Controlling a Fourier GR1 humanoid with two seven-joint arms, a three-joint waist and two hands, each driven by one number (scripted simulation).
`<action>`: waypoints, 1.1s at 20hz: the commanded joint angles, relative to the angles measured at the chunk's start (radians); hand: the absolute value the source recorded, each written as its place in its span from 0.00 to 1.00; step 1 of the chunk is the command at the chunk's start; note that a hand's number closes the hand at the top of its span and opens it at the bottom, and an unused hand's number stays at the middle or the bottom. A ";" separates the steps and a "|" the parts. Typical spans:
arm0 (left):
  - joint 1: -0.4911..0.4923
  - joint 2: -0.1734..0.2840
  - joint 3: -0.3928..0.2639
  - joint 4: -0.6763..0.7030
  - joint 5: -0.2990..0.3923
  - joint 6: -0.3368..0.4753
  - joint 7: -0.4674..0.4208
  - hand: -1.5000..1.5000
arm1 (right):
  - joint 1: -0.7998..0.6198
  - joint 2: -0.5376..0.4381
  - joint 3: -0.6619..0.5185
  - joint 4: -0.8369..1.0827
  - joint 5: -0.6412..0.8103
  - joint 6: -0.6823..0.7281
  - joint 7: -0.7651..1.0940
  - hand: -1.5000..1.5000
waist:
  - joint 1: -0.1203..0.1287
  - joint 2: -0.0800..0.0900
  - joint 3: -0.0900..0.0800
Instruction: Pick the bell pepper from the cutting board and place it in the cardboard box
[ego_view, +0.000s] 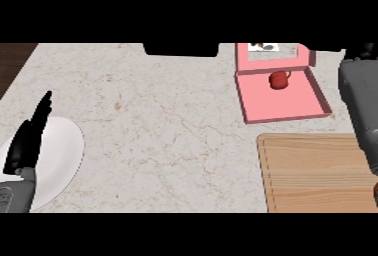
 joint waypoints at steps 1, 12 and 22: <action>0.047 -0.008 0.009 -0.038 0.009 -0.001 -0.005 0.50 | 0.032 -0.036 -0.065 -0.015 -0.100 0.032 -0.107 0.00 | -0.011 -0.006 0.000; 0.064 0.012 0.044 -0.051 0.003 -0.009 0.031 0.50 | 0.294 -0.185 -0.091 -0.224 -0.240 0.251 -0.073 0.00 | -0.061 -0.025 -0.003; 0.077 -0.008 0.058 0.000 -0.010 0.007 -0.036 0.50 | 0.680 -0.216 -0.084 -0.598 -0.377 0.566 -0.006 0.00 | -0.067 -0.024 -0.004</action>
